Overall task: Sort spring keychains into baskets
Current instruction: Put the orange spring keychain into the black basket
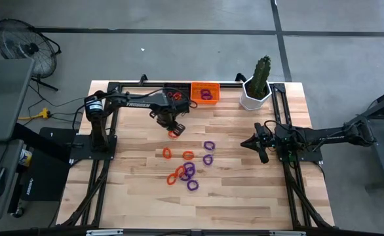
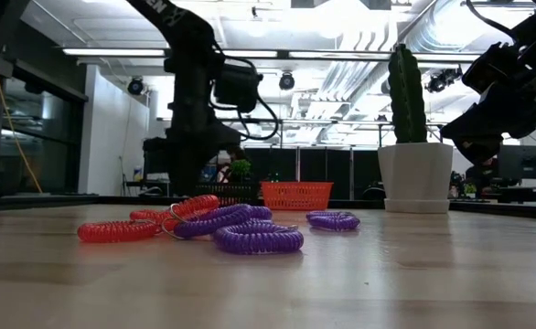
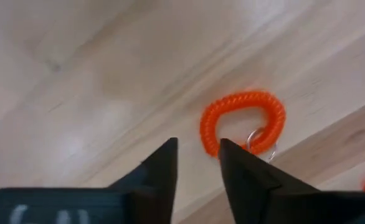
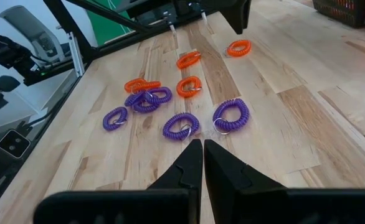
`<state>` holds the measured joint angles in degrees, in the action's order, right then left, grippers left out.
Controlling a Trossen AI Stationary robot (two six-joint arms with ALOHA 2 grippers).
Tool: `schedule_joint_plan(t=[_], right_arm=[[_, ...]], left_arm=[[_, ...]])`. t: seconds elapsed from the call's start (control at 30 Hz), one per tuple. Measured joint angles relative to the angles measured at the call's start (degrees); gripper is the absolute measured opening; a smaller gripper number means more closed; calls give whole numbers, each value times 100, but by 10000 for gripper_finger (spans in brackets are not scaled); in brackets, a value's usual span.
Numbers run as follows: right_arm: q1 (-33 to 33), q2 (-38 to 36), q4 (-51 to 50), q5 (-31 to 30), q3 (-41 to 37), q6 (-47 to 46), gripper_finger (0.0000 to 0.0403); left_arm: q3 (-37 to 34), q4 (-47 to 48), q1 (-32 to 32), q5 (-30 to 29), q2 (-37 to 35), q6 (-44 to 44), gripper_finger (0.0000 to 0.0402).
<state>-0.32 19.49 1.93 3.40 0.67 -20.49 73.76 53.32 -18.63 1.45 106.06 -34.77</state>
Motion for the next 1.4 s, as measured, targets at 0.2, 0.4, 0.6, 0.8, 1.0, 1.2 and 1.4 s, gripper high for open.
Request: schedule_joint_plan(t=[0.2, 0.4, 0.6, 0.8, 1.0, 1.2, 1.4], right_arm=[[-1, 0, 0, 0, 0, 0, 12], [0, 0, 0, 0, 0, 0, 12], [-1, 0, 1, 0, 0, 0, 12], [-2, 0, 0, 0, 0, 0, 12], [-2, 0, 2, 0, 0, 0, 12], [-1, 0, 1, 0, 0, 0, 12], [-2, 0, 2, 0, 0, 0, 12]], left_arm=[[0, -175, -9, -4, 0, -81, 201], [6, -171, -1, -86, 55, -126, 215], [15, -253, 50, -62, 323, -142, 201], [34, -211, 105, -29, 602, -147, 193], [33, -250, 138, 50, 837, -41, 193], [25, -280, 138, 54, 850, 1, 192], [22, -274, 140, 23, 853, 85, 171]])
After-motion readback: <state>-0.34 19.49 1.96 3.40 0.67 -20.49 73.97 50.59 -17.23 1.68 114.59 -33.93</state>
